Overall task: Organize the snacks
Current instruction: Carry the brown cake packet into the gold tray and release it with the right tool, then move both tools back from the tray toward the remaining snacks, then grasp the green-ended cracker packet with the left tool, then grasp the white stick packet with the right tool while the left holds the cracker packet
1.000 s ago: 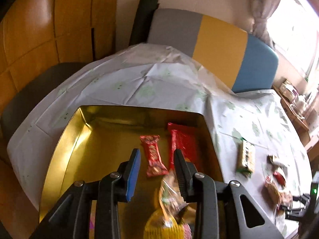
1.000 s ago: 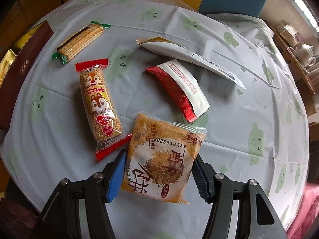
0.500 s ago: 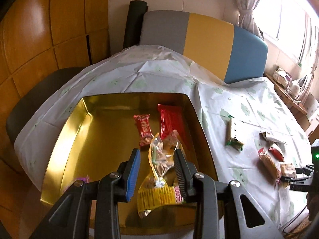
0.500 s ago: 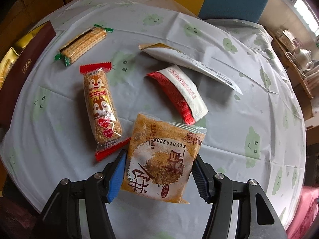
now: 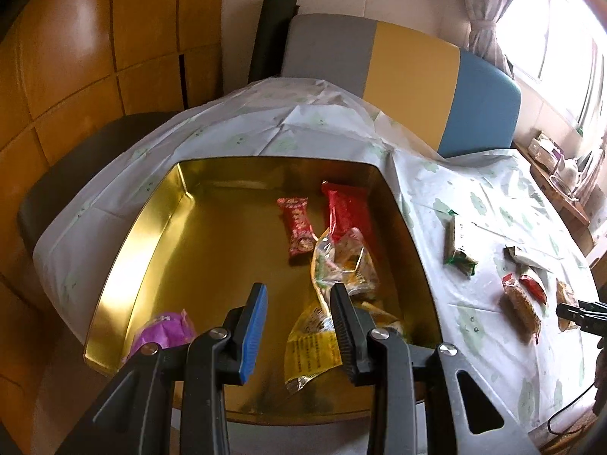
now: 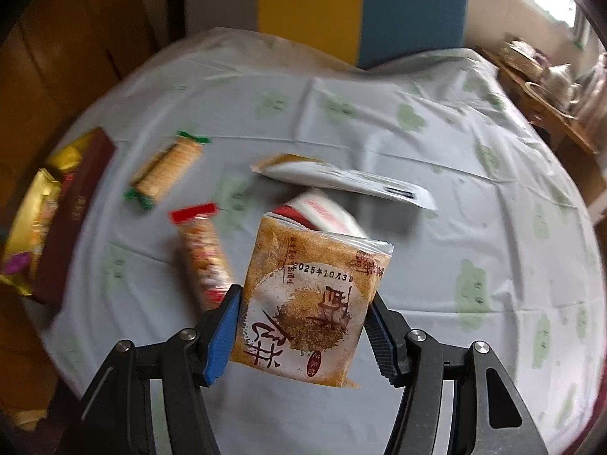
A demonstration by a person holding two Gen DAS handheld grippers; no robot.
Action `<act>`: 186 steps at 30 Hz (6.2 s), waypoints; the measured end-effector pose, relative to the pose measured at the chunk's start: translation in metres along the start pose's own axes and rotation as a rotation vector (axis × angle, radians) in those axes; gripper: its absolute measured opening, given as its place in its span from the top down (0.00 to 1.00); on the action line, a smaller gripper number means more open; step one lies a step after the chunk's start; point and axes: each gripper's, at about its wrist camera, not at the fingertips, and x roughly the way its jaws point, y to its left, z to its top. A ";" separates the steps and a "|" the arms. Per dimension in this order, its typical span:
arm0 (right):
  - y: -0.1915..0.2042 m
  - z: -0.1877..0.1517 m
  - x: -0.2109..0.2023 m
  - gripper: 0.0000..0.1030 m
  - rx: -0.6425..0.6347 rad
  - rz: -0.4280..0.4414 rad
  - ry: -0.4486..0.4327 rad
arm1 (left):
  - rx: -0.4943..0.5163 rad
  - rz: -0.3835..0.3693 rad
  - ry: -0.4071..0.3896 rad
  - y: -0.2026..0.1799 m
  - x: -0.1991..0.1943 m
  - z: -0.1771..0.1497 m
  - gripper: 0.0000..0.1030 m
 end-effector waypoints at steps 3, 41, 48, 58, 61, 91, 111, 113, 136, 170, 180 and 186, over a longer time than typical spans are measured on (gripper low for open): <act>0.022 0.003 -0.007 0.40 -0.049 0.029 -0.006 | -0.014 -0.007 0.006 0.007 0.001 -0.003 0.66; 0.249 0.083 0.022 0.29 -0.298 0.344 -0.134 | -0.032 0.004 -0.010 0.026 -0.006 -0.011 0.66; 0.208 0.066 0.005 0.23 -0.268 0.302 -0.167 | 0.000 0.000 -0.016 0.012 -0.013 -0.009 0.66; 0.138 0.045 -0.001 0.19 -0.192 0.210 -0.163 | 0.050 -0.012 -0.026 -0.007 -0.021 -0.008 0.66; 0.115 0.042 -0.004 0.18 -0.171 0.175 -0.160 | 0.066 -0.017 -0.025 -0.012 -0.021 -0.007 0.66; -0.056 0.036 0.002 0.06 0.287 0.001 -0.116 | 0.265 -0.086 -0.006 -0.092 -0.018 0.000 0.66; -0.061 0.038 -0.011 0.05 0.326 0.021 -0.159 | 0.467 -0.226 0.132 -0.202 0.054 0.030 0.57; -0.060 0.038 -0.013 0.05 0.324 0.022 -0.165 | 0.492 -0.214 0.167 -0.212 0.072 0.033 0.54; -0.103 0.035 -0.014 0.03 0.547 0.095 -0.177 | 0.436 -0.230 0.289 -0.232 0.154 0.046 0.54; -0.128 0.041 0.058 0.34 0.826 0.172 -0.022 | 0.470 -0.314 0.072 -0.209 0.063 -0.076 0.53; -0.124 0.075 0.101 0.55 0.926 0.173 -0.077 | 0.458 -0.332 0.072 -0.205 0.062 -0.076 0.53; -0.113 0.096 0.105 0.81 0.756 0.073 -0.056 | 0.456 -0.332 0.069 -0.205 0.061 -0.077 0.53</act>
